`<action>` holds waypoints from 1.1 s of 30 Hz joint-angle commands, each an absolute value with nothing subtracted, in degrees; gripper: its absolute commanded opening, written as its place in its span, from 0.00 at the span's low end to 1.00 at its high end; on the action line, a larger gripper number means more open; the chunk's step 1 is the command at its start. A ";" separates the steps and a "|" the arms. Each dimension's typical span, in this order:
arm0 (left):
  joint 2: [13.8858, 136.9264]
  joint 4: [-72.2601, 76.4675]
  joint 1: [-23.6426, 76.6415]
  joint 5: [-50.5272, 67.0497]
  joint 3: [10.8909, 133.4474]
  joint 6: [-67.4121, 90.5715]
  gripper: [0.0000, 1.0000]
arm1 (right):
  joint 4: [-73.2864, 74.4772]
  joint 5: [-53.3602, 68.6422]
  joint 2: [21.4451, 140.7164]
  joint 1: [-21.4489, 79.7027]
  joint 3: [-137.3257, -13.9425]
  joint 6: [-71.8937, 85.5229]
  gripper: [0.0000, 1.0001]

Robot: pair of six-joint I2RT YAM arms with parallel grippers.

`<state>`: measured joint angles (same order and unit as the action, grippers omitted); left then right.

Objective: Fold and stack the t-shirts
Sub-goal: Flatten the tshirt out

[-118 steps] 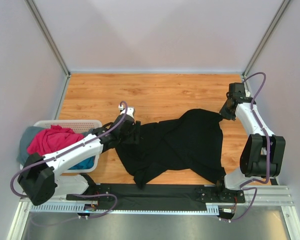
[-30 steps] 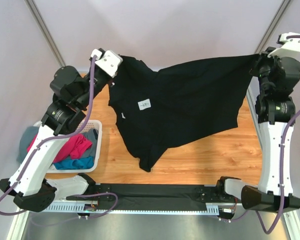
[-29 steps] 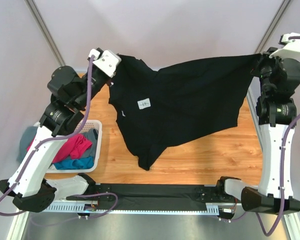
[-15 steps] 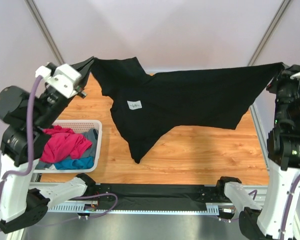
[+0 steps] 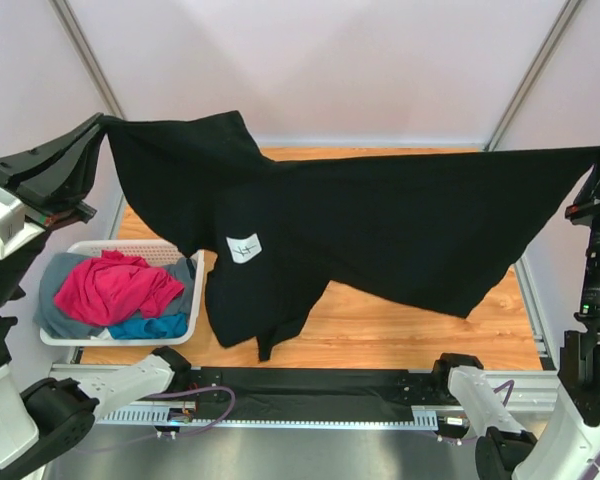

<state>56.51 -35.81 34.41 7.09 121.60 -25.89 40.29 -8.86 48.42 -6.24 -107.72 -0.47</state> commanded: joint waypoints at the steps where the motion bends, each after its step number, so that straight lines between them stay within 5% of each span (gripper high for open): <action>1: 61.87 -37.17 34.28 8.52 124.89 -28.29 0.00 | 43.07 -11.07 51.76 -6.50 -108.72 -3.07 0.00; 10: 72.75 -30.08 34.19 3.87 112.51 -31.11 0.00 | 37.72 -18.10 58.43 -6.50 -93.27 -6.68 0.00; 19: 89.79 -16.36 29.71 5.45 101.69 -26.81 0.00 | 16.80 -18.90 74.41 -7.03 -72.79 -4.83 0.00; 33: 115.92 -6.33 26.02 2.02 112.41 -27.51 0.00 | 6.51 -19.95 111.43 -8.26 -89.82 -5.18 0.00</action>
<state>116.38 -13.45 27.31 2.72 108.14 -28.14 12.27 -17.76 109.89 -8.05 -84.97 -4.58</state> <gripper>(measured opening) 0.014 0.010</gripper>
